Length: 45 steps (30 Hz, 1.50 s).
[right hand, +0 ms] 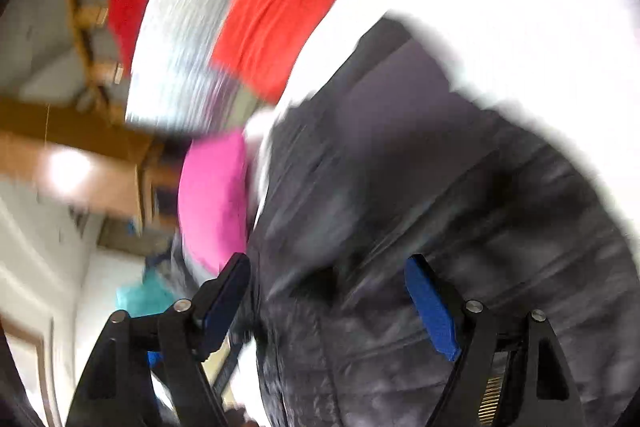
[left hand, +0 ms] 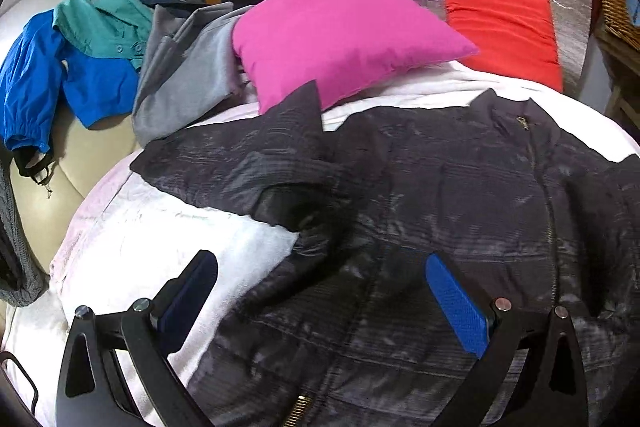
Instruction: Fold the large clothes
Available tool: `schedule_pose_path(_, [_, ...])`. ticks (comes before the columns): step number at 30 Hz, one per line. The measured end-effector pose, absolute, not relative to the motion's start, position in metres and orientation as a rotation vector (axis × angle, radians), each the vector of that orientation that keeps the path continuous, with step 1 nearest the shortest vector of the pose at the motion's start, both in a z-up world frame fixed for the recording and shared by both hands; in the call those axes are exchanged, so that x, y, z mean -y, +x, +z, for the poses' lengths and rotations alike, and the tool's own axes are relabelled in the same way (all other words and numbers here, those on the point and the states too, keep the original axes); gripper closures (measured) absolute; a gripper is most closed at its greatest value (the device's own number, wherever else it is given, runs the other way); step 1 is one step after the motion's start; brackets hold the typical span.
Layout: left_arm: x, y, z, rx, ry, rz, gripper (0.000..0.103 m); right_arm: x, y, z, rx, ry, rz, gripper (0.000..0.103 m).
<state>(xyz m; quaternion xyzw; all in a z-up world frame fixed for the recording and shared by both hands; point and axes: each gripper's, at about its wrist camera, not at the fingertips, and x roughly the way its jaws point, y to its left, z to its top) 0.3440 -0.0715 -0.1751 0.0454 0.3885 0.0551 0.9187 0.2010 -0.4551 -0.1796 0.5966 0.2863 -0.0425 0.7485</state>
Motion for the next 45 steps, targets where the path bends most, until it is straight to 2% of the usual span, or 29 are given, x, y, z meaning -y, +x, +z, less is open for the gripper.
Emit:
schedule_pose_path(3, [0.082,0.344,-0.179,-0.799,0.117,0.105,0.000,0.485,0.196,-0.190,-0.603,1.343,-0.172,0.022])
schedule_pose_path(5, [0.088,0.345,-0.182,-0.803,0.134,0.105,0.000,0.491,0.205,-0.197,-0.611,1.352,-0.186,0.033])
schedule_pose_path(6, [0.089,0.345,-0.182,-0.805,0.137,0.105,0.000,0.492,0.212,-0.199,-0.622,1.351,-0.182,0.042])
schedule_pose_path(8, [0.091,0.347,-0.184,-0.812,0.137,0.107,0.000,0.485,0.226,-0.197,-0.642,1.315,-0.179,0.048])
schedule_pose_path(10, [0.091,0.349,-0.186,-0.822,0.133,0.111,0.000,0.477,0.234,-0.185,-0.641,1.247,-0.167,0.065])
schedule_pose_path(12, [0.090,0.351,-0.190,-0.839,0.134,0.124,0.000,0.469,0.236,-0.172,-0.621,1.178,-0.140,0.068])
schedule_pose_path(15, [0.085,0.355,-0.197,-0.874,0.128,0.148,0.000,0.450,0.239,-0.149,-0.595,1.032,-0.106,0.078])
schedule_pose_path(18, [0.078,0.355,-0.202,-0.896,0.124,0.158,0.000,0.428,0.251,-0.132,-0.585,0.895,-0.127,0.078])
schedule_pose_path(26, [0.068,0.354,-0.205,-0.929,0.104,0.129,0.000,0.380,0.300,-0.122,-0.567,0.747,0.016,0.078])
schedule_pose_path(30, [0.074,0.354,-0.207,-0.951,0.091,0.077,0.000,0.335,0.331,-0.124,-0.656,0.707,0.240,0.078])
schedule_pose_path(32, [0.078,0.357,-0.207,-0.952,0.091,0.077,0.000,0.322,0.338,-0.129,-0.719,0.740,0.331,0.067])
schedule_pose_path(33, [0.078,0.358,-0.207,-0.952,0.084,0.078,0.000,0.320,0.340,-0.131,-0.750,0.762,0.360,0.043])
schedule_pose_path(34, [0.078,0.359,-0.206,-0.954,0.074,0.077,0.000,0.322,0.338,-0.131,-0.755,0.771,0.358,0.026])
schedule_pose_path(41, [0.077,0.361,-0.201,-0.941,0.027,0.060,0.000,0.408,0.291,-0.114,-0.561,0.874,0.113,0.026])
schedule_pose_path(45, [0.089,0.358,-0.198,-0.918,0.036,0.025,0.000,0.451,0.267,-0.128,-0.560,0.905,-0.078,0.026])
